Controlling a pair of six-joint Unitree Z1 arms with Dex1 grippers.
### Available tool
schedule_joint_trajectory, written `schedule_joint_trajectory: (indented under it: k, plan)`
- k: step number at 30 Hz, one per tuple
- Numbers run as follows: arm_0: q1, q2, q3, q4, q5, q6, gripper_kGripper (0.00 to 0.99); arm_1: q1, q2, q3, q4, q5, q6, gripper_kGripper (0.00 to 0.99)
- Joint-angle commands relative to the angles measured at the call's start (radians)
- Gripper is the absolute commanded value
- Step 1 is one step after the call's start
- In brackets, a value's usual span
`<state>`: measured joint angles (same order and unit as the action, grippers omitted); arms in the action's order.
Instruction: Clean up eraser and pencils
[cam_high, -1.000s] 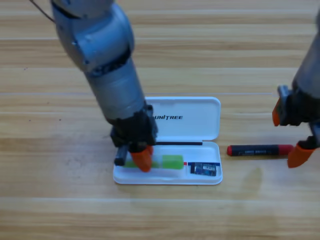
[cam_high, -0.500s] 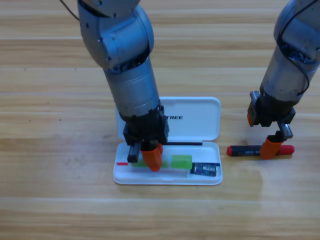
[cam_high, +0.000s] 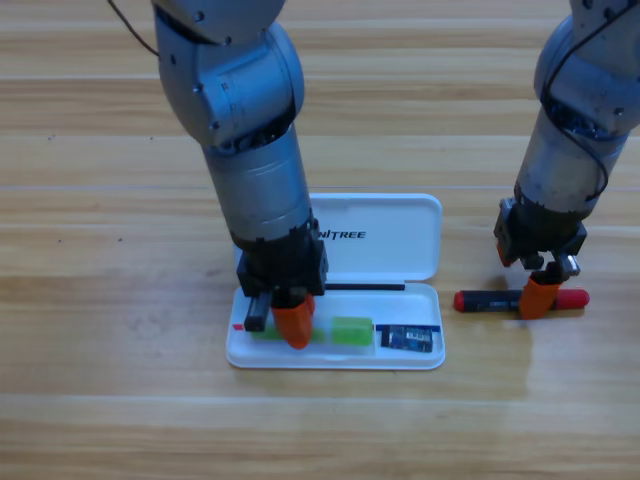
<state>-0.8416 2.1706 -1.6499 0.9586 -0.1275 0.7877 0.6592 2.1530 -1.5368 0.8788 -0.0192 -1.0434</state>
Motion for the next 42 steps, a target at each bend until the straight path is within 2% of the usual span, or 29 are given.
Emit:
schedule_joint_trajectory:
  k: [1,4,7,8,17,18,21,22,26,32,34,39,42]
  plan:
    - [0.015,0.043,0.021,0.011,0.017,0.001,0.000,-0.020,0.085,0.007,-0.001,-0.019,-0.018,0.491]
    - [0.015,0.046,0.021,0.011,0.017,0.001,0.000,-0.021,0.090,0.004,-0.001,-0.012,-0.021,0.299]
    - [0.016,0.049,0.019,0.009,0.017,-0.002,0.000,-0.021,0.093,0.006,-0.001,-0.005,-0.027,0.041]
    - [0.016,0.051,0.018,0.009,0.015,-0.002,0.000,-0.020,0.093,0.009,-0.001,-0.005,-0.029,0.000]
    - [0.016,0.061,0.016,0.009,0.009,-0.021,0.000,-0.020,0.030,0.018,-0.001,-0.002,-0.007,0.000]
    - [0.016,0.061,0.018,0.009,0.009,-0.021,0.066,-0.020,0.018,0.020,-0.001,-0.004,0.008,0.000]
    - [0.016,0.066,0.024,0.011,0.014,-0.022,0.672,-0.020,-0.027,0.033,-0.001,-0.005,0.051,0.000]
    - [0.016,0.066,0.027,0.011,0.015,-0.025,0.808,-0.018,-0.039,0.040,-0.001,-0.005,0.059,0.000]
    - [0.016,0.064,0.032,0.011,0.015,-0.031,0.979,-0.009,-0.079,0.047,-0.001,-0.002,0.075,0.000]
    - [0.016,0.058,0.030,0.011,0.015,-0.036,0.990,0.002,-0.163,0.089,0.008,-0.002,0.089,0.000]
    - [0.016,0.048,0.030,0.012,0.015,-0.038,0.990,0.014,-0.228,0.103,0.049,0.005,0.094,0.000]
    - [0.024,-0.026,0.018,0.049,0.023,-0.041,0.990,0.079,-0.329,0.090,0.149,0.042,0.115,0.000]
    - [0.038,-0.118,0.013,0.085,0.028,-0.039,0.990,0.129,-0.329,0.080,0.158,0.044,0.132,0.000]
